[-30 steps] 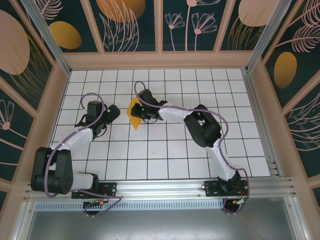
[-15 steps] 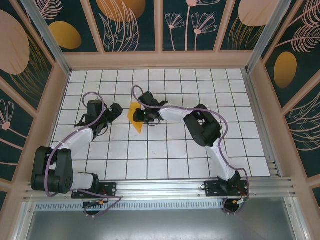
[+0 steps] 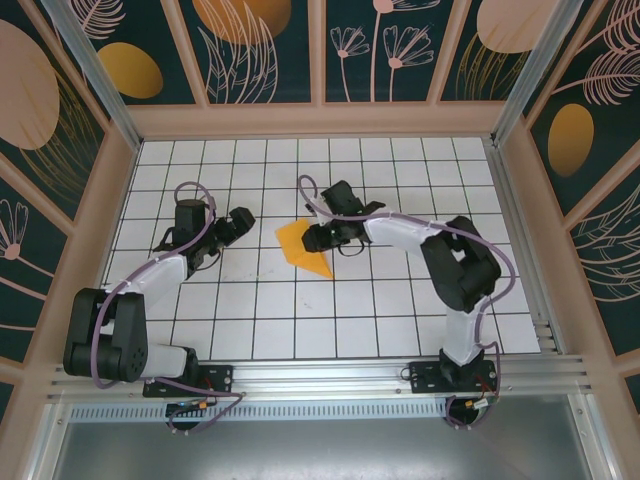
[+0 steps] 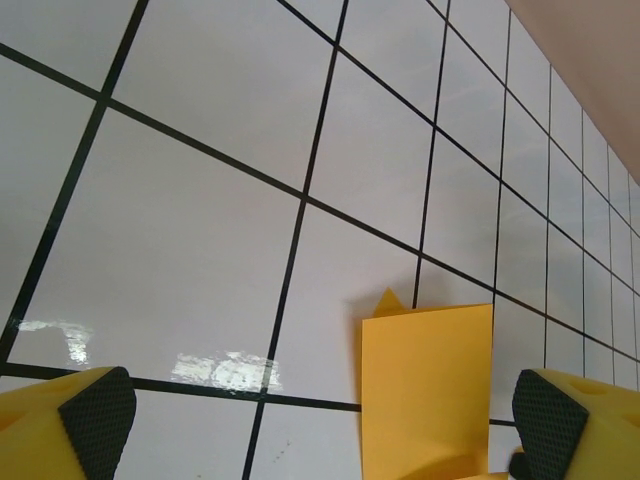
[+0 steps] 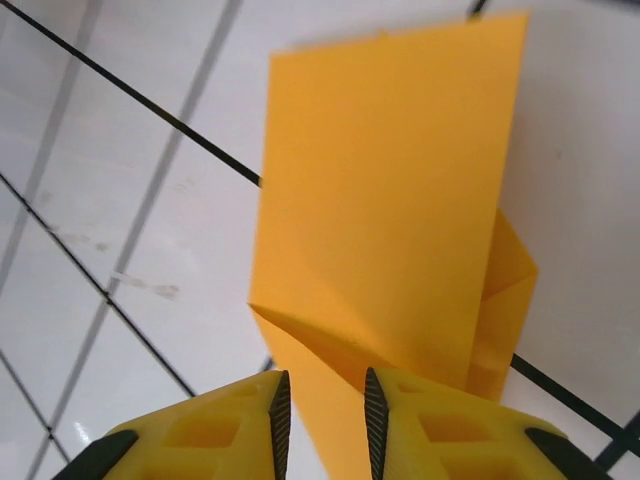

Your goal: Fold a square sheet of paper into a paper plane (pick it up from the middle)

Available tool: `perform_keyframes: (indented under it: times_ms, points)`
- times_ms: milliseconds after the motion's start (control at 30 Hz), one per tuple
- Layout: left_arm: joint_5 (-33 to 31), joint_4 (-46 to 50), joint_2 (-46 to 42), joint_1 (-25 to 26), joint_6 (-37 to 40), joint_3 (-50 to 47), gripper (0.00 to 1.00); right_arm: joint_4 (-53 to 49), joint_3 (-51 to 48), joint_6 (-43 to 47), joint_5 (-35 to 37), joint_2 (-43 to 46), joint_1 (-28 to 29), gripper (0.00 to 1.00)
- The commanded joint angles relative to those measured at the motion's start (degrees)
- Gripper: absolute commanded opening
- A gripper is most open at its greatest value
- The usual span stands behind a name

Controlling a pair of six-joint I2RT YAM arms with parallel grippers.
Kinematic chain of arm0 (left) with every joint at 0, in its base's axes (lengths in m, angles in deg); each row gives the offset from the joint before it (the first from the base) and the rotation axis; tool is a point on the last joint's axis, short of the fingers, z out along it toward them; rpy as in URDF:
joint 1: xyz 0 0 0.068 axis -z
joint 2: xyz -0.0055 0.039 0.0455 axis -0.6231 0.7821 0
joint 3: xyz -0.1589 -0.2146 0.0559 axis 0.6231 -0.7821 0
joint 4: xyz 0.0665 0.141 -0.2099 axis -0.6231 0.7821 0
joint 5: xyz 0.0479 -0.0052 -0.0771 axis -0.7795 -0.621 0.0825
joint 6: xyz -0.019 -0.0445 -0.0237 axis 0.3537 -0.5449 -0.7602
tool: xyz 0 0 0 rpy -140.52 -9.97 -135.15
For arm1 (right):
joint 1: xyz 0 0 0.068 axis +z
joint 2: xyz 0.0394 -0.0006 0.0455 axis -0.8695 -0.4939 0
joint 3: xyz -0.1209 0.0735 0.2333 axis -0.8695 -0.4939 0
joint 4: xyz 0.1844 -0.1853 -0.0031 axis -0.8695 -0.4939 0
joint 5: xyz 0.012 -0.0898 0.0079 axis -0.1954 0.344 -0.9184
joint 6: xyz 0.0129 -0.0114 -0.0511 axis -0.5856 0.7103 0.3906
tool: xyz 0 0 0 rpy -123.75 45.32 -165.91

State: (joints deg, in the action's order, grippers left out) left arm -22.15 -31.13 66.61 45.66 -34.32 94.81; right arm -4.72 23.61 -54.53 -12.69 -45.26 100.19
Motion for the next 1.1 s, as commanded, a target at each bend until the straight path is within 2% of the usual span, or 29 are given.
perform_keyframes:
  times_ms: [0,67,200,300,767,1067]
  points:
    - [2.1,-1.6,0.2,-0.3,1.0,0.3,0.98,3.5,-2.9,-6.7,6.5,5.7,1.9,0.29]
    - [2.6,-1.9,0.1,-0.3,0.6,-0.1,0.99,4.8,-5.2,-11.8,11.0,7.6,2.8,0.29]
    - [4.0,-3.0,0.0,-0.3,-0.3,-1.1,0.98,9.1,-10.1,-16.7,10.1,9.9,4.7,0.27]
    - [5.1,-4.2,-0.1,-0.3,-1.1,-2.1,0.99,10.6,-11.5,-18.1,8.3,8.7,5.4,0.25]
    - [8.2,-6.2,1.2,0.4,-2.6,-3.2,0.98,15.0,-8.5,-21.2,8.6,0.3,3.5,0.19]
    - [9.6,-6.7,3.0,3.5,-4.1,-2.9,0.99,18.0,-11.2,-24.0,7.3,-1.1,1.4,0.19]
